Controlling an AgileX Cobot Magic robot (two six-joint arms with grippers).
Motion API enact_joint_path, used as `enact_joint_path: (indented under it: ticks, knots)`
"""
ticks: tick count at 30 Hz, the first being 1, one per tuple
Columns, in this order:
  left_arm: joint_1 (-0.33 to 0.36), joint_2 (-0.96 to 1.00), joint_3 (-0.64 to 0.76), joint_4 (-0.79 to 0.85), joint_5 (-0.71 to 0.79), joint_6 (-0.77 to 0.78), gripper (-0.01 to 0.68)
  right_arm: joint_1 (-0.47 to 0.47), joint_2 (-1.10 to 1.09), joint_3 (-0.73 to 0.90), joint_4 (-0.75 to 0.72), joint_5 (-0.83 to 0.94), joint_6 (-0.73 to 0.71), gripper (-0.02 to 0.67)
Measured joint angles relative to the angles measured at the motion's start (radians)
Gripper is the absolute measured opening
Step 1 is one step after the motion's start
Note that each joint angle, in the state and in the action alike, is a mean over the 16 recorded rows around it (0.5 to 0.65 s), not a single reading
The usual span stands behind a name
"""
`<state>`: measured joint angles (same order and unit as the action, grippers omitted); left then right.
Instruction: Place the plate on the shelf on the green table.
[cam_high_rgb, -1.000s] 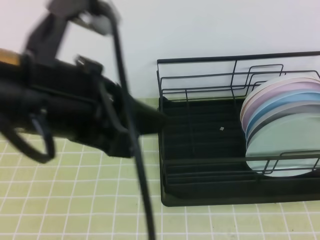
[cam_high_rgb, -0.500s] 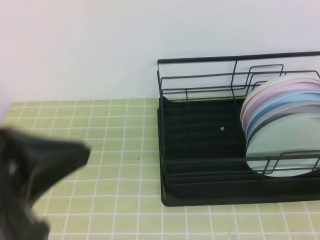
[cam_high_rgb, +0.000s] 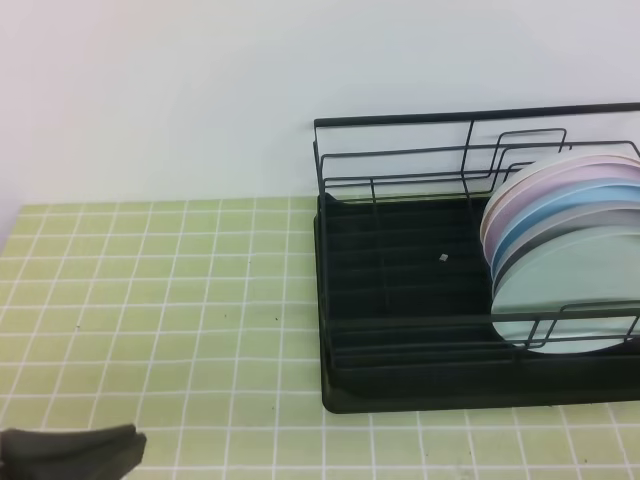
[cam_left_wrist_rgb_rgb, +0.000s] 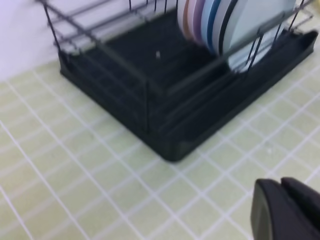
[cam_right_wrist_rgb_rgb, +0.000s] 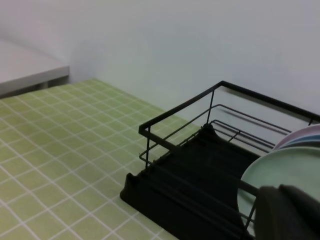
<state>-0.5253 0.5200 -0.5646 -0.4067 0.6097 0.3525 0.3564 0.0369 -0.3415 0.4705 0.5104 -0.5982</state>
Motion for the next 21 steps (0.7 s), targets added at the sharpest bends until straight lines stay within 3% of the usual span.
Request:
enact_joint_path:
  ticks: [12, 21]
  knots:
    - [0.02, -0.02, 0.047, 0.02, 0.071, 0.009, 0.0, 0.0, -0.017, 0.106, 0.005, 0.011, 0.0, -0.002]
    - [0.186, -0.12, 0.066, 0.062, 0.001, 0.031, 0.0, 0.001, -0.02, 0.15, 0.006, 0.019, 0.0, -0.002]
